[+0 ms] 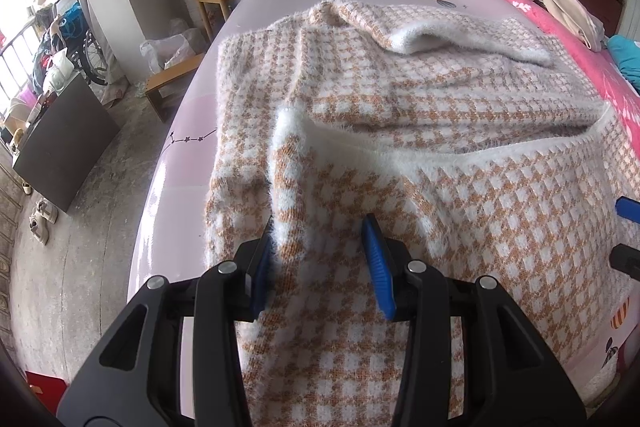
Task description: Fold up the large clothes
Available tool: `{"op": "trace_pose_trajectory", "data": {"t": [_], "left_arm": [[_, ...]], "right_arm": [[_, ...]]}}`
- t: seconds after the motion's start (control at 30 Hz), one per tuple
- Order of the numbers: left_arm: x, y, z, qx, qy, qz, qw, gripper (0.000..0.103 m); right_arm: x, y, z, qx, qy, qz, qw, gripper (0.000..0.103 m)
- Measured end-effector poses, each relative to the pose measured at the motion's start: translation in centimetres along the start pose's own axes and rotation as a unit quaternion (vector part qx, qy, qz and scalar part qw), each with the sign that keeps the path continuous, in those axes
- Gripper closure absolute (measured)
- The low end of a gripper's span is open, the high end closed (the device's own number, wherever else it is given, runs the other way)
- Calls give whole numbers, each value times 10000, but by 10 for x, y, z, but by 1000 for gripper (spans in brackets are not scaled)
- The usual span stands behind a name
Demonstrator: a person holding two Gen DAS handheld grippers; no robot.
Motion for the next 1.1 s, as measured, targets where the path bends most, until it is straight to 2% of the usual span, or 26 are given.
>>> {"op": "trace_pose_trajectory", "data": {"t": [0.17, 0.27, 0.43, 0.57, 0.77, 1.1], "left_arm": [[5, 0, -3, -47, -208, 98, 9997, 62], [8, -1, -4, -86, -351, 184, 9992, 62], [12, 0, -5, -115, -545, 296, 9980, 63], [12, 0, -7, -127, -584, 326, 9977, 63], [13, -1, -5, -136, -544, 299, 9980, 63], [12, -2, -5, -141, -528, 288, 9981, 63]], "right_arm": [[35, -11, -35, 401, -127, 388, 9984, 18], [64, -22, -51, 606, -54, 654, 9960, 18], [93, -41, -51, 584, 64, 917, 9941, 27], [98, -53, -41, 590, 250, 896, 9939, 30], [101, -70, -26, 489, 312, 887, 9944, 37], [99, -66, -18, 270, 438, 797, 9955, 38]]}}
Point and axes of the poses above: each gripper's, at about its wrist camera, not at the fingertips, and z roughly the way its jaws point, x to its right, y to its underside, the point moved 1 cm from there along z, roughly the way its jaws point, and after that the axes turned 13 degrees about z, right-handed, at the moved point
